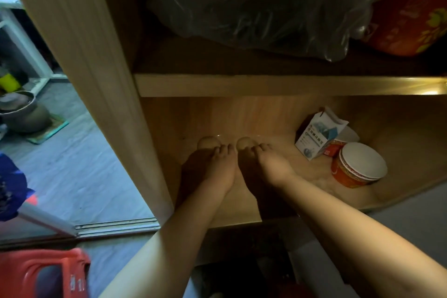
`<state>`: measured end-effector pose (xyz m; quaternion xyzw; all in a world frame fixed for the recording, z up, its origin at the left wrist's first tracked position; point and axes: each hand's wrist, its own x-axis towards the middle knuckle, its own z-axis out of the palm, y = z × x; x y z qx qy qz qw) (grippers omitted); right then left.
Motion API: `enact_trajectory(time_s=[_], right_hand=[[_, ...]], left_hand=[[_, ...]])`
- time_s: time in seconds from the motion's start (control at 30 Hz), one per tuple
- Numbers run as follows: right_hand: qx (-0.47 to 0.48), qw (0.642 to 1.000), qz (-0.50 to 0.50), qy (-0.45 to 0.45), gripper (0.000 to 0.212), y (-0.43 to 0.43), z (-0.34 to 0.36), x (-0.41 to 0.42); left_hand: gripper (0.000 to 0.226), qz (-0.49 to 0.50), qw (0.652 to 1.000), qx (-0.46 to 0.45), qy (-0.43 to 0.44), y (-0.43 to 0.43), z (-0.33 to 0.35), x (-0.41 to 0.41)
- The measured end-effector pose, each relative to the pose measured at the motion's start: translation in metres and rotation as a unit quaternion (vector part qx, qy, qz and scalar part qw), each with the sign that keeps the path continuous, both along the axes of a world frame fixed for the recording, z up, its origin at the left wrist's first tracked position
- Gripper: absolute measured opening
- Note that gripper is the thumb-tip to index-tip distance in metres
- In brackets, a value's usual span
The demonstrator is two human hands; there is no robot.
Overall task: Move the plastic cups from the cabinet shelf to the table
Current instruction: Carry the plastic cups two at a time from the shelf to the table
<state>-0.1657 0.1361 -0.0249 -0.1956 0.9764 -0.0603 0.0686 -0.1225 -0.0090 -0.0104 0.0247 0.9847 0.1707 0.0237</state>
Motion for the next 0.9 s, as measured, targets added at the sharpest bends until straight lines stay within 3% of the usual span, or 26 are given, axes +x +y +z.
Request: enact_trajectory(time_s=[0.27, 0.57, 0.9], right_hand=[[-0.05, 0.998, 0.014, 0.032, 0.032, 0.007, 0.001, 0.012], [-0.058, 0.995, 0.023, 0.073, 0.044, 0.027, 0.027, 0.054], [-0.11, 0.972, 0.075, 0.192, 0.023, 0.06, 0.083, 0.123]], left_hand=[[0.041, -0.002, 0.999, 0.042, 0.024, -0.008, -0.008, -0.001], [0.03, -0.009, 0.996, 0.057, 0.062, -0.003, -0.013, 0.021], [0.007, -0.003, 0.964, 0.067, 0.258, 0.02, 0.061, 0.114]])
